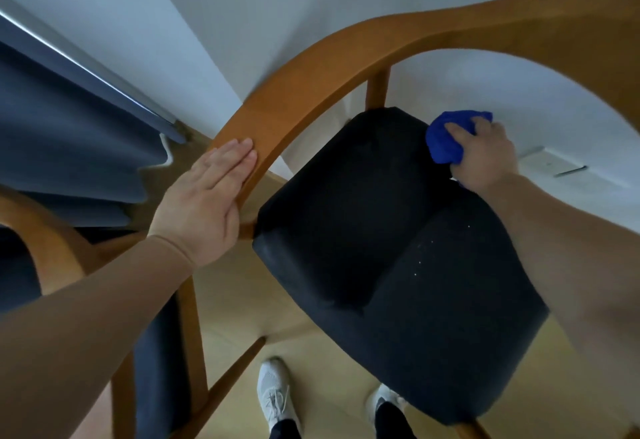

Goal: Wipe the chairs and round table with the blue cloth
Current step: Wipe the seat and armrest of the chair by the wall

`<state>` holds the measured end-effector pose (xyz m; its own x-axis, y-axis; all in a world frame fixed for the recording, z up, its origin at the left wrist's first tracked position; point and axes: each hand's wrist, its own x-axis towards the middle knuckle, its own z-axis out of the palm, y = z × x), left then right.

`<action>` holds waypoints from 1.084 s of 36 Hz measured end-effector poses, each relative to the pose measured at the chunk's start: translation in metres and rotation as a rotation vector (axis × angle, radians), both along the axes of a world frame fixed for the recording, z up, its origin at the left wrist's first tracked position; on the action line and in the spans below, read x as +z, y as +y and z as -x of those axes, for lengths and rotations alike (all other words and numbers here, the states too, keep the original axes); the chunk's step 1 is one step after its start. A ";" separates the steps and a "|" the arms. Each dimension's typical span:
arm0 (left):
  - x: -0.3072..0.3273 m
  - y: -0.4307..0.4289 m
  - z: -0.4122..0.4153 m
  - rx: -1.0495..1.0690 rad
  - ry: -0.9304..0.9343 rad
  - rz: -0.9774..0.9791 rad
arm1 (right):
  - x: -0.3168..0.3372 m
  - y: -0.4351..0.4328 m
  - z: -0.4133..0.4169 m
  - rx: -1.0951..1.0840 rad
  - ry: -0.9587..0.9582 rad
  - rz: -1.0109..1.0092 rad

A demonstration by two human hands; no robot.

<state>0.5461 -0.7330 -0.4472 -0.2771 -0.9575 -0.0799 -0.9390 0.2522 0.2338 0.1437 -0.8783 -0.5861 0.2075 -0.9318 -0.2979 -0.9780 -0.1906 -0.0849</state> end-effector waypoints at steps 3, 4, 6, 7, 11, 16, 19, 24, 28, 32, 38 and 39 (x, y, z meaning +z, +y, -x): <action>-0.001 -0.001 0.000 -0.012 0.014 -0.001 | 0.007 0.008 -0.019 0.053 -0.041 0.066; -0.001 -0.001 -0.001 -0.014 0.017 -0.002 | 0.008 0.011 -0.029 0.078 -0.053 0.085; -0.002 -0.003 -0.002 -0.015 0.022 0.000 | 0.011 0.017 -0.054 0.140 -0.058 0.092; -0.003 -0.003 -0.003 -0.017 0.027 0.003 | 0.013 0.020 -0.068 0.181 -0.050 0.081; -0.002 -0.003 -0.002 -0.026 0.038 0.006 | 0.013 0.031 -0.125 0.347 -0.089 0.047; 0.001 -0.004 -0.001 -0.013 0.005 -0.018 | 0.003 0.025 -0.182 0.420 -0.022 -0.003; 0.002 -0.005 -0.002 -0.003 -0.008 -0.020 | -0.003 0.020 -0.185 0.369 -0.029 -0.012; 0.002 -0.004 -0.002 -0.002 0.001 -0.013 | -0.007 0.013 -0.171 0.373 -0.005 -0.012; -0.001 -0.003 -0.004 -0.008 0.017 0.000 | -0.005 0.010 -0.156 0.348 -0.016 0.000; -0.001 -0.004 -0.004 -0.012 0.021 0.010 | -0.003 0.005 -0.121 0.284 -0.006 0.015; 0.000 -0.003 -0.003 0.005 0.018 0.012 | -0.004 0.003 -0.022 -0.131 0.021 0.018; 0.000 -0.003 -0.003 0.008 0.018 0.015 | -0.002 0.002 -0.014 -0.186 0.041 -0.005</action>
<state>0.5487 -0.7363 -0.4472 -0.2704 -0.9609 -0.0603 -0.9367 0.2480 0.2472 0.1580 -0.8760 -0.5881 0.0189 -0.9515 -0.3072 -0.9990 -0.0054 -0.0447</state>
